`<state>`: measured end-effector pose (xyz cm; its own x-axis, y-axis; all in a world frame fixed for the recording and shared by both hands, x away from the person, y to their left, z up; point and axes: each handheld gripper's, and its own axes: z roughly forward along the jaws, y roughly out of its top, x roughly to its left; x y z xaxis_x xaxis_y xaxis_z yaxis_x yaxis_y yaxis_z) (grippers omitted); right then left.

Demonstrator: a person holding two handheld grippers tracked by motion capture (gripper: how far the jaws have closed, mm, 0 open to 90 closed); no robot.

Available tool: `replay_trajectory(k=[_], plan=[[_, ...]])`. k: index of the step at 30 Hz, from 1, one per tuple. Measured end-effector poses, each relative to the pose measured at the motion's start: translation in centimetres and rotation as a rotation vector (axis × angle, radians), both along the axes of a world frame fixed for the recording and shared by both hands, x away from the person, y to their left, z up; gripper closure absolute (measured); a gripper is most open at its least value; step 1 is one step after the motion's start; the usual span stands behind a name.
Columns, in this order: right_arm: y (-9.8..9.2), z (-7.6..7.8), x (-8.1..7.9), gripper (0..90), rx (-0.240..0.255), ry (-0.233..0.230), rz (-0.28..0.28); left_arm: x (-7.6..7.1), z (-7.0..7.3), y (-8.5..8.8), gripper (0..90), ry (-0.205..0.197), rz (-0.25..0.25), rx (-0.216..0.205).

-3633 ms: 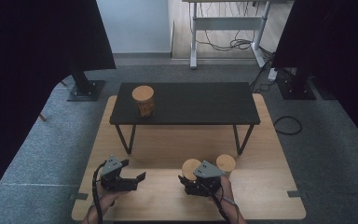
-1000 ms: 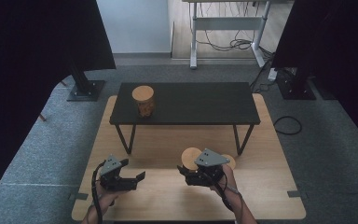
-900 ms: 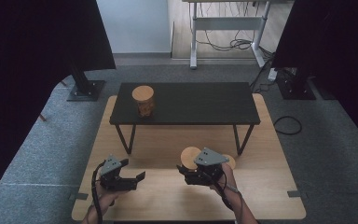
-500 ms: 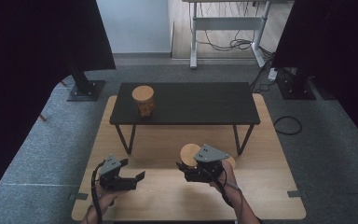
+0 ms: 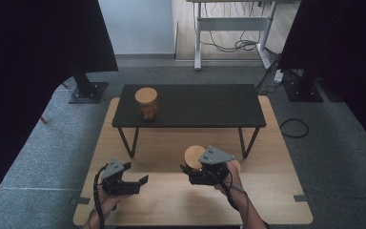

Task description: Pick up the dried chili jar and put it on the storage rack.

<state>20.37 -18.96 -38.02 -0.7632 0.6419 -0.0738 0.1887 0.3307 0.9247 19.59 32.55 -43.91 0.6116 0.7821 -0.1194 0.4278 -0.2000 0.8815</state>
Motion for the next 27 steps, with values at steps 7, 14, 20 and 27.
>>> replay_trajectory(k=[7,14,20,27], plan=[[-0.1,0.5,0.1,25.0,0.008,-0.010,0.006,-0.1,0.0,0.0,6.6,-0.003,-0.001,0.000],[-0.3,1.2,0.5,25.0,0.009,-0.006,0.016,-0.1,0.1,-0.1,6.6,-0.005,-0.002,0.001],[-0.4,1.6,1.0,25.0,0.007,-0.003,0.027,-0.1,0.0,0.1,6.6,-0.003,0.004,-0.002],[-0.7,1.8,1.5,25.0,0.015,-0.006,0.023,-0.2,0.1,0.1,6.6,-0.005,0.005,-0.004]])
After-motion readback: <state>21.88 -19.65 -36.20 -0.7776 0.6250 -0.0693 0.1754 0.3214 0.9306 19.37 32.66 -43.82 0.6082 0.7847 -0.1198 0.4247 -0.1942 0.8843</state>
